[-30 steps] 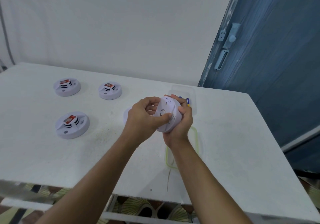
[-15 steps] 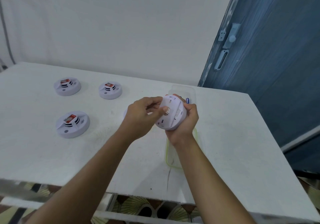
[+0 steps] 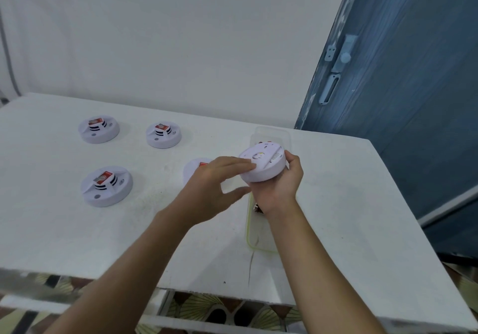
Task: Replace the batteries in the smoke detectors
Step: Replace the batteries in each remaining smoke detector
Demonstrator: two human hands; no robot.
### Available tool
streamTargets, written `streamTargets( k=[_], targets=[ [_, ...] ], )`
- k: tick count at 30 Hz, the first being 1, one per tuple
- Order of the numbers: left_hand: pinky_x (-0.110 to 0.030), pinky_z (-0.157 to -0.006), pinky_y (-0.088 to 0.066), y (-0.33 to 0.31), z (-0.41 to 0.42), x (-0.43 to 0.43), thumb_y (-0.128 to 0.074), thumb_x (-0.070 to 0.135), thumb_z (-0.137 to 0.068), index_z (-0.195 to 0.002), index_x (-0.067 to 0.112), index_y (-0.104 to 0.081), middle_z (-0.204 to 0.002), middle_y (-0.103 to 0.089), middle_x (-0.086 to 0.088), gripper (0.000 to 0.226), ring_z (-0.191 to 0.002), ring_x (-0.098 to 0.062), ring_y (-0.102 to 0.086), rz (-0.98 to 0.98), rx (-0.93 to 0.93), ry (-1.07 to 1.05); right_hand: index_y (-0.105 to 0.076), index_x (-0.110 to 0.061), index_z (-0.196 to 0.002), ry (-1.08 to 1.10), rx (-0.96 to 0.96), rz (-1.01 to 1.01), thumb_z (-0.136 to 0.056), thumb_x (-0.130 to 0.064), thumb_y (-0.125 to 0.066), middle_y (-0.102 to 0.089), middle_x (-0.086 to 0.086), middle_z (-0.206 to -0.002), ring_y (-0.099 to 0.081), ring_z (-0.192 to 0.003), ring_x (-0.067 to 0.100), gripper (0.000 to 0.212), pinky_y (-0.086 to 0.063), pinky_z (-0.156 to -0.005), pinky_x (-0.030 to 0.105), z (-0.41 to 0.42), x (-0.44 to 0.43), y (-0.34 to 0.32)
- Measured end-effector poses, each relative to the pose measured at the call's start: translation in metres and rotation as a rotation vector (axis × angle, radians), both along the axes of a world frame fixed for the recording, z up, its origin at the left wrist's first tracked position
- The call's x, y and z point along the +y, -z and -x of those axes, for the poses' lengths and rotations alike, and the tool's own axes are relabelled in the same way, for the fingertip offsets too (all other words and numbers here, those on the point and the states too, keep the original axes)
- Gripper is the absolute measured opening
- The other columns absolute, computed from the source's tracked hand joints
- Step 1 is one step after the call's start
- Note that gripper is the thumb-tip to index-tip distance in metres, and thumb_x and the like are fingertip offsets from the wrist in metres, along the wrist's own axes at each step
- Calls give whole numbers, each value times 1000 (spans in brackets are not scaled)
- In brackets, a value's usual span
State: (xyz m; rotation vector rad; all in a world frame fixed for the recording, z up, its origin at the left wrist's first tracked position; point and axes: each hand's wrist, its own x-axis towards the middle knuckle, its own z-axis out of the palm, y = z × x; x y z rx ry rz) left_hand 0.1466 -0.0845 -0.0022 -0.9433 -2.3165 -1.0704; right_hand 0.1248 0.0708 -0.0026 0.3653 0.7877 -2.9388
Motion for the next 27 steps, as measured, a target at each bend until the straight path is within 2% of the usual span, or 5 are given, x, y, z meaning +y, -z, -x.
streamTargets(
  k=[5,9,16,21,27],
  targets=[
    [-15,-88,-49,5,5,0,-78,2,-79,-99,5,-76,-103,-74,-2,20,-98,-9,-67,-60,103,-53,-63,-16,-102,-32,-7,-57,-95,-40,-38,-65,6,-90,-60,-85,25,35,-47,-69,33,-1,-2,0],
    [-10,-84,-46,-1,4,-4,-75,14,-82,-100,12,-74,-102,-73,5,19,-98,1,-64,-50,-58,-49,-60,-16,-104,-4,22,-132,-87,-35,-49,-58,5,-95,-56,-87,24,28,-44,-74,35,-5,-5,0],
    [-18,-104,-40,0,5,4,-80,31,-78,-146,21,-39,-144,-47,11,80,-131,-3,-45,-29,-357,79,-63,-22,-122,-52,74,-179,-101,-30,-53,-66,4,-92,-64,-88,23,24,-54,-79,37,-10,-11,-7],
    [-19,-93,-50,-5,5,4,-71,20,-88,-136,22,-52,-126,-64,14,52,-116,-2,-60,-303,-563,25,-61,-31,-134,-97,70,-353,-102,-37,-51,-62,7,-135,-61,-113,24,34,-50,-94,45,-3,-10,-4],
    [-36,-88,-56,-9,9,-9,-55,17,-95,-123,4,-61,-114,-71,-12,32,-106,-29,-68,-703,-819,121,-66,-9,-129,-85,-67,-540,-98,-31,-61,-72,3,-110,-64,-103,21,38,-53,-80,32,-2,-4,-5]
  ],
)
